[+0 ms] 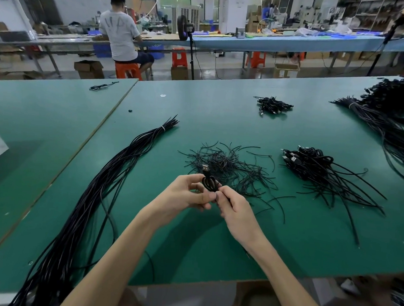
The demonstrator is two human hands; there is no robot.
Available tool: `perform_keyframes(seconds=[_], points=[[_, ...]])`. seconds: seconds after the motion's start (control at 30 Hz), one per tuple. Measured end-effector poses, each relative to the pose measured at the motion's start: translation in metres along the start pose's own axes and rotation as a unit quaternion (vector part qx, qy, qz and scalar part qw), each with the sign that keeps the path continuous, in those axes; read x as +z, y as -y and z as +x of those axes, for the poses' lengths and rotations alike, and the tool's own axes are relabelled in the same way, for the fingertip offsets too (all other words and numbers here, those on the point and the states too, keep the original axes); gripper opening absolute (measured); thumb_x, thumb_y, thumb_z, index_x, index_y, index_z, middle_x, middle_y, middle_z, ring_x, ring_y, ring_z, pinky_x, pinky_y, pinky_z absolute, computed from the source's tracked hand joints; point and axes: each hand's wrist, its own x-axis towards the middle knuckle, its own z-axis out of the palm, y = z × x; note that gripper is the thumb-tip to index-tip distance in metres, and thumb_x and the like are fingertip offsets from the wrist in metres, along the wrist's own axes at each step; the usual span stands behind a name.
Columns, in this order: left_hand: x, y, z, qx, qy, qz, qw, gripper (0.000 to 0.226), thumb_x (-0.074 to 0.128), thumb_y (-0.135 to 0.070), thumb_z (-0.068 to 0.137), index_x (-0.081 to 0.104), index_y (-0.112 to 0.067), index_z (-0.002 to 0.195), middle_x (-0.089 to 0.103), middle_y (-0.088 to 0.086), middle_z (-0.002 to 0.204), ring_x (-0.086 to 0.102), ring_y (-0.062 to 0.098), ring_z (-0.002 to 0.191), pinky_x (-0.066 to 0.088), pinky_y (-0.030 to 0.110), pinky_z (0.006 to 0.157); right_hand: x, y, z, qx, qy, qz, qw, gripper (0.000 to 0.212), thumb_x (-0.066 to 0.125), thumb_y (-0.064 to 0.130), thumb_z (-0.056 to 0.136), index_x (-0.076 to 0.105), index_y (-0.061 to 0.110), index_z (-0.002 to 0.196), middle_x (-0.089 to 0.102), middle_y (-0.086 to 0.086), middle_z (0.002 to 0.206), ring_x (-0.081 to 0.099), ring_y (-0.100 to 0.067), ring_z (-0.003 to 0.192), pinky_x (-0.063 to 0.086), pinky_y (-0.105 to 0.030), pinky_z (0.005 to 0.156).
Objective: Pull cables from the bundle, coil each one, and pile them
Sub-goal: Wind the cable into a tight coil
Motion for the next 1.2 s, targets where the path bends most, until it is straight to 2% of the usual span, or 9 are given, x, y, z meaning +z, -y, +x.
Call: perform_keyframes(seconds=[0.2,0.37,0.5,0.57,0.63,0.83,0.93,1.07,1.2], points=[[-0.003,-0.001,-0.005,-0.012,-0.014,-0.005,1.0,0.02,0.083,-0.015,0.083,0.076,-0.013,0.101,0.07,0.011,0.091,0.062,0.018,0.067,0.054,0.026,0.065,0.004,-0.002,0.0,0.006,0.012,-0.035,0.999,0.024,0.05,0.027,0.108,0.063,0.026,0.087,0.051,0.015,0.061,0.036,-0.005,0.055,0.033,-0.018,0.051],[0.007,-0.004,-0.003,-0.026,-0.061,0.014,0.998,0.032,0.077,-0.035,0.092,0.071,-0.005,0.098,0.068,0.009,0.077,0.058,0.02,0.062,0.054,0.032,0.068,0.006,0.002,0.0,0.002,0.005,-0.059,0.998,0.024,0.05,0.019,0.108,0.066,0.031,0.095,0.065,0.03,0.075,0.056,0.003,0.066,0.041,-0.011,0.063],[0.011,-0.009,0.0,-0.042,-0.089,0.036,0.995,0.044,0.078,-0.048,0.088,0.068,-0.005,0.09,0.071,0.012,0.075,0.061,0.021,0.057,0.055,0.032,0.063,0.008,0.0,0.001,0.019,0.008,-0.062,0.998,0.025,0.05,0.02,0.107,0.069,0.024,0.091,0.07,0.015,0.077,0.051,-0.012,0.062,0.042,-0.024,0.057],[0.012,-0.009,0.0,-0.046,-0.094,0.035,0.994,0.036,0.08,-0.046,0.087,0.068,-0.012,0.083,0.07,0.011,0.073,0.06,0.021,0.055,0.054,0.032,0.062,0.009,-0.001,0.001,0.021,0.01,-0.061,0.998,0.025,0.05,0.021,0.108,0.07,0.024,0.092,0.072,0.006,0.081,0.055,-0.029,0.069,0.045,-0.037,0.063],[0.012,-0.007,0.0,-0.054,-0.096,0.038,0.993,0.03,0.082,-0.042,0.086,0.067,-0.016,0.08,0.067,0.007,0.067,0.059,0.021,0.056,0.052,0.033,0.063,0.01,-0.001,0.001,0.019,0.011,-0.066,0.998,0.026,0.049,0.021,0.108,0.07,0.024,0.092,0.072,0.006,0.083,0.057,-0.031,0.073,0.047,-0.04,0.066],[0.011,-0.008,-0.001,-0.088,-0.078,-0.002,0.993,0.021,0.077,-0.029,0.083,0.071,-0.012,0.093,0.065,0.007,0.078,0.056,0.018,0.065,0.052,0.032,0.073,0.011,-0.007,0.002,0.009,-0.007,-0.078,0.997,0.027,0.051,0.024,0.107,0.063,0.032,0.084,0.067,0.01,0.075,0.05,-0.006,0.061,0.042,-0.021,0.056],[0.01,-0.007,-0.003,-0.079,-0.063,0.002,0.995,0.031,0.071,-0.02,0.076,0.074,-0.007,0.104,0.069,0.007,0.084,0.06,0.017,0.072,0.051,0.031,0.075,0.011,-0.008,0.002,0.006,-0.015,-0.089,0.996,0.026,0.05,0.025,0.108,0.062,0.03,0.086,0.063,0.019,0.069,0.046,-0.004,0.056,0.037,-0.019,0.053],[0.005,-0.002,-0.007,-0.073,-0.047,-0.03,0.996,0.032,0.074,-0.006,0.082,0.072,-0.001,0.114,0.07,0.012,0.092,0.062,0.017,0.08,0.053,0.025,0.075,0.012,-0.006,0.001,-0.003,-0.02,-0.085,0.996,0.026,0.049,0.021,0.108,0.061,0.028,0.087,0.061,0.031,0.071,0.048,-0.002,0.056,0.037,-0.014,0.053],[0.004,0.004,-0.009,-0.084,-0.078,-0.046,0.992,0.022,0.073,-0.001,0.09,0.072,0.004,0.111,0.074,0.008,0.094,0.07,0.013,0.086,0.057,0.023,0.077,0.012,-0.007,0.0,-0.012,-0.024,-0.111,0.993,0.022,0.048,0.022,0.108,0.058,0.028,0.089,0.058,0.016,0.068,0.047,-0.005,0.059,0.036,-0.018,0.055]])
